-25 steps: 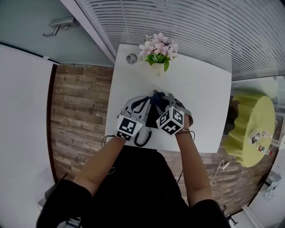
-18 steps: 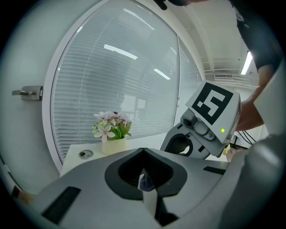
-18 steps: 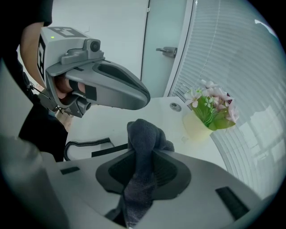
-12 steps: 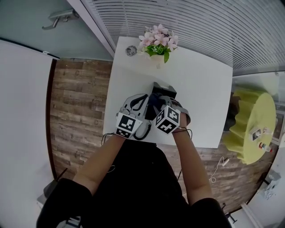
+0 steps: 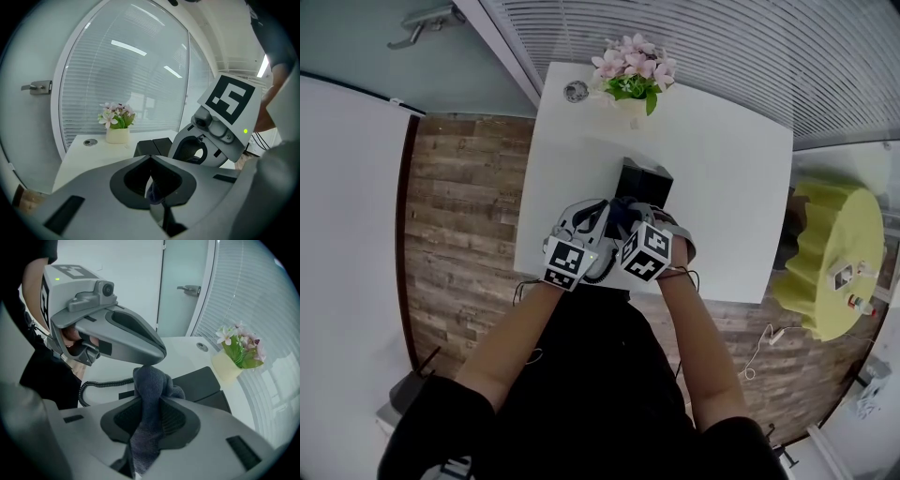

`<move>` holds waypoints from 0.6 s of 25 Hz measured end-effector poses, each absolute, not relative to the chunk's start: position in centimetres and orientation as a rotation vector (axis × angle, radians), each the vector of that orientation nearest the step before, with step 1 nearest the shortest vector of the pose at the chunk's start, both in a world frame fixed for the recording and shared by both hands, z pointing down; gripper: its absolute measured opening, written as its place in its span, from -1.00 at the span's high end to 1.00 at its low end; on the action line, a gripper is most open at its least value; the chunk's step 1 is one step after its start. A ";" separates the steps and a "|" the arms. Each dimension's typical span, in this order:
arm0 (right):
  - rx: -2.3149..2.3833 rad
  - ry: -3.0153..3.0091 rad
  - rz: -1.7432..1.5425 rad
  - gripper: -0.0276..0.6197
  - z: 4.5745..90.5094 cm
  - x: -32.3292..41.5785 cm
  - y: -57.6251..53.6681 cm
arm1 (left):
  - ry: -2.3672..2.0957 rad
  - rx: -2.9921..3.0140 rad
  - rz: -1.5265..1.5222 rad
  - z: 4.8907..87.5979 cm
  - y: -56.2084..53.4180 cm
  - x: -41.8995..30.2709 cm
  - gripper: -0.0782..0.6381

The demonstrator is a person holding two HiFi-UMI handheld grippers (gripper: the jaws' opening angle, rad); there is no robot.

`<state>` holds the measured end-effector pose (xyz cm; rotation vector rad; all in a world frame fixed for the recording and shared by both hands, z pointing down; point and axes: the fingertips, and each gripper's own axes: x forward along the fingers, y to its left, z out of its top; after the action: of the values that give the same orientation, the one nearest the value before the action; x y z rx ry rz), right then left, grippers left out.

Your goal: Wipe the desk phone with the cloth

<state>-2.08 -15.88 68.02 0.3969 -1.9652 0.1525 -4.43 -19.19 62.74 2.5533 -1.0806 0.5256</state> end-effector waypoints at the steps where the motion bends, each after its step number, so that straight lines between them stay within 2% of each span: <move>1: 0.392 -1.966 0.152 0.58 68.2 -2.2 -15.6 | -1.080 2.548 0.532 63.1 -18.9 -4.5 0.76; 15: 0.267 -1.962 0.210 0.58 70.6 -3.7 -10.4 | -1.081 2.477 0.599 66.6 -15.2 -5.6 0.76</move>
<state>-3.71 -10.43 70.58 0.2666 -1.9619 0.2099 -5.59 -15.15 66.59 2.4774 -1.0812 0.5988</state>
